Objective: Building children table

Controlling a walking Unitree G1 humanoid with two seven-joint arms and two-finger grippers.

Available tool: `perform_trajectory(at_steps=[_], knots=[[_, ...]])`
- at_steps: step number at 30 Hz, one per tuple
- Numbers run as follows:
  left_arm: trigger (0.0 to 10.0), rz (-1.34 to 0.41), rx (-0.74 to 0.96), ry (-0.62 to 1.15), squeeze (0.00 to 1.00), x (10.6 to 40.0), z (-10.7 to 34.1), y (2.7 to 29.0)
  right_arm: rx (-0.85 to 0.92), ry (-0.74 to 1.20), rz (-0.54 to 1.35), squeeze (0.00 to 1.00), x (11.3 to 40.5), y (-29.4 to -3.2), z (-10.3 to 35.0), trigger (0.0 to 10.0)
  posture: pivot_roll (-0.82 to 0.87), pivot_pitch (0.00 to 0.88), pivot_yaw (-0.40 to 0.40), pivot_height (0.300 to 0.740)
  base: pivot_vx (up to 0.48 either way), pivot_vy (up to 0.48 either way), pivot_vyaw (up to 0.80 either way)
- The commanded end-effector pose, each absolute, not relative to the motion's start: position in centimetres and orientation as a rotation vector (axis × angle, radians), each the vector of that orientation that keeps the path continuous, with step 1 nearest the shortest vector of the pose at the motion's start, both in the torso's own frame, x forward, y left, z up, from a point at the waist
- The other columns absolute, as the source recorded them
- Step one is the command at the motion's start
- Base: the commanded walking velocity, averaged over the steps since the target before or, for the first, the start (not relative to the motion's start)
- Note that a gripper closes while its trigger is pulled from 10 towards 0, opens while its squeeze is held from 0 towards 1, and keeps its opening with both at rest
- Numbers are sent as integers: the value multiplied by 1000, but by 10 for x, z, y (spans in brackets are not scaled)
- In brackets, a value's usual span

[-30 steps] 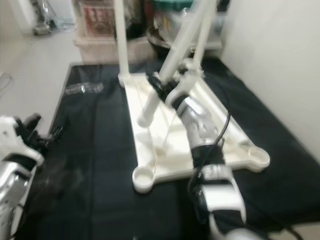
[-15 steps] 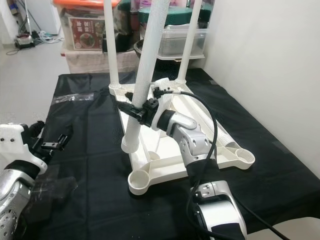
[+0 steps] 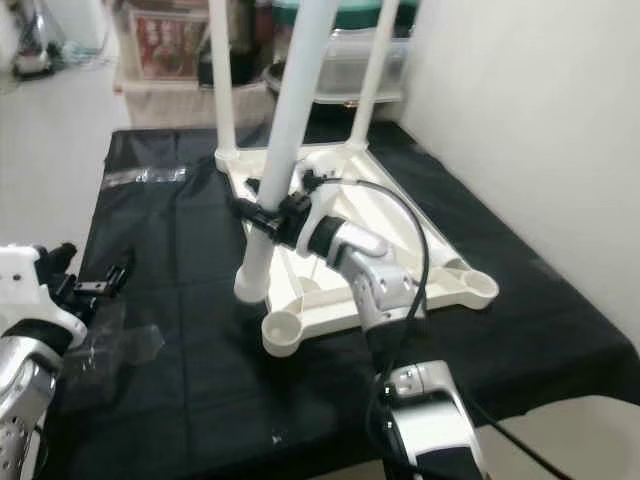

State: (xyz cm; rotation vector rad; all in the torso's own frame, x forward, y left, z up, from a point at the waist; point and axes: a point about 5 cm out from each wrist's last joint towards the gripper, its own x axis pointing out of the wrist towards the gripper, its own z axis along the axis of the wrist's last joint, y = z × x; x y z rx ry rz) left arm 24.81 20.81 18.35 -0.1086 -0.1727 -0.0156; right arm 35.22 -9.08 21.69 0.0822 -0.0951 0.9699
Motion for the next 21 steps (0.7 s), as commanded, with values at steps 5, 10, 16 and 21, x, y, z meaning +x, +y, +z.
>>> perform_trajectory(at_steps=[5,10,16,21], knots=[[10000,16,-83,-120,0,250,172,206,72,-123,963,0,353,-98,227,10000,31,0,-64,740,0,0,0],[10000,35,-62,-86,0,252,169,206,78,-141,927,0,356,-102,231,10000,32,0,-65,740,0,0,0],[10000,39,-59,-74,0,251,166,207,81,-156,914,0,358,-103,237,10000,32,0,-64,740,0,-397,0],[10000,64,-80,-78,0,251,165,208,54,-171,972,0,359,-105,250,10000,32,0,-64,740,0,0,0]])
